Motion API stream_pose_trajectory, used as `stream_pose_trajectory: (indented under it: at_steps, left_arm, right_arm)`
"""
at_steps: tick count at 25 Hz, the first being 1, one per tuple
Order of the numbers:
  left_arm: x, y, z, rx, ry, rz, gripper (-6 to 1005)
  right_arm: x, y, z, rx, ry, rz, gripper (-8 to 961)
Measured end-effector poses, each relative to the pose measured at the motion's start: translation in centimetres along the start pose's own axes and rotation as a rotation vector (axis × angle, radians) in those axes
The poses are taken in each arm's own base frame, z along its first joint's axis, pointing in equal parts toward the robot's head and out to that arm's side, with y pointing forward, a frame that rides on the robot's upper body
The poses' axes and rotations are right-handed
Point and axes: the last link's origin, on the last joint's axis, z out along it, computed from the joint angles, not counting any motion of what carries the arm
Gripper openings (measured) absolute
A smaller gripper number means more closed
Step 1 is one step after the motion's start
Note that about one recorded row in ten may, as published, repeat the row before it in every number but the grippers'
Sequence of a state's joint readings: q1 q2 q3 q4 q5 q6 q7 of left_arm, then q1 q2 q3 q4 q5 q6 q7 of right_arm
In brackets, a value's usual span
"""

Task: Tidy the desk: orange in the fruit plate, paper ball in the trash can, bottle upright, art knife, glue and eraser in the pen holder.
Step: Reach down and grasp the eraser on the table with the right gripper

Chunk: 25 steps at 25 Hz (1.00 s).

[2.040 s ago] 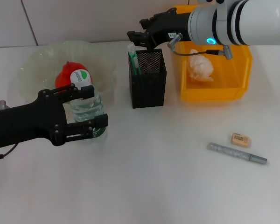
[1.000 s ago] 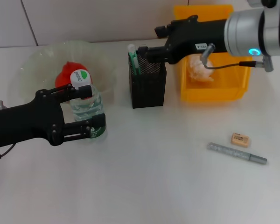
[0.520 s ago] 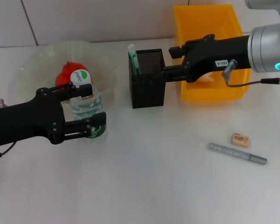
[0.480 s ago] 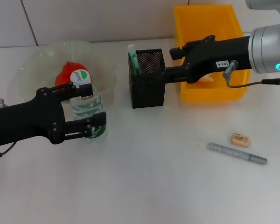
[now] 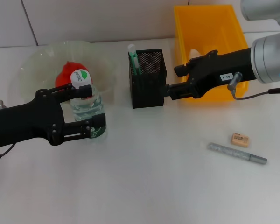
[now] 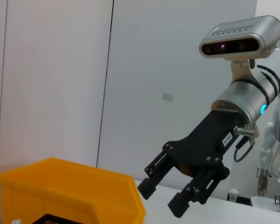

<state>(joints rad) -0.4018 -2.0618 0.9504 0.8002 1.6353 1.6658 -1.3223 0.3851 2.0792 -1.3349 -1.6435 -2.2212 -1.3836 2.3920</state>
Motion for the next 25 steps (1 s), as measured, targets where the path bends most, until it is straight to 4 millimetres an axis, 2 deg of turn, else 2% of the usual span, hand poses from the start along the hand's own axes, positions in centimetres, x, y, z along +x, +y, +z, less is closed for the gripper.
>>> stream_pose_trajectory:
  at_steps: [25]
  left_arm:
    - [0.0,0.4,-0.2,-0.019,0.005,0.008,806]
  right_arm:
    - [1.2,0.2,0.5,-0.038,0.390,0.033,654]
